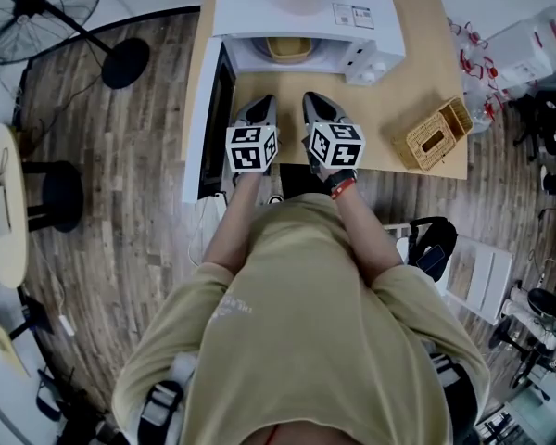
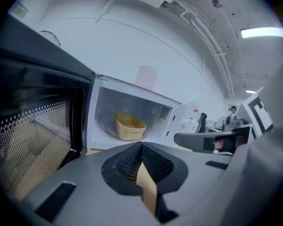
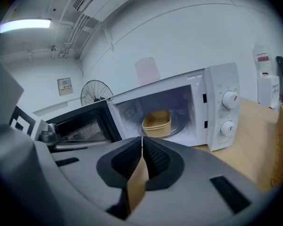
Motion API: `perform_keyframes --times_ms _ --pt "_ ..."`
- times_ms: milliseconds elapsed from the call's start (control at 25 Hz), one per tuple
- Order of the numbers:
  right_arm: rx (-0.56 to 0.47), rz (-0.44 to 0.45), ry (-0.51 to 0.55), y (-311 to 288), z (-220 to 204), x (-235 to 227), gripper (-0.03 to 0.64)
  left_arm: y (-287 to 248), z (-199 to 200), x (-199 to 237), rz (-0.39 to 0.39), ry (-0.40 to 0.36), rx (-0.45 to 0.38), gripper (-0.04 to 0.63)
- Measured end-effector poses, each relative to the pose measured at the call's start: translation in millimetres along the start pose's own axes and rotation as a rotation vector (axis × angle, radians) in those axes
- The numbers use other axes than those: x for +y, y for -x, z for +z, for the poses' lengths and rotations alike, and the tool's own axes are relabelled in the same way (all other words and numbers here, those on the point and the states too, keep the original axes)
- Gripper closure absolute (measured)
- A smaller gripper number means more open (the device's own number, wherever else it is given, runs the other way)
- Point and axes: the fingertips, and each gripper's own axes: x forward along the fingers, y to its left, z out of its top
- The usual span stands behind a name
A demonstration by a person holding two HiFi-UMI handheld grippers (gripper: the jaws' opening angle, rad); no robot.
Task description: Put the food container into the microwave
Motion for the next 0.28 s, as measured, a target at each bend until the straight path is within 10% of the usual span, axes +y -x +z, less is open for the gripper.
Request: perform_keyframes --times_ms 280 --pt "0.124 0.153 0.014 -15.0 -33.5 4.3 0.588 -12.1 -63.7 19.0 0.026 -0.008 0.224 0.574"
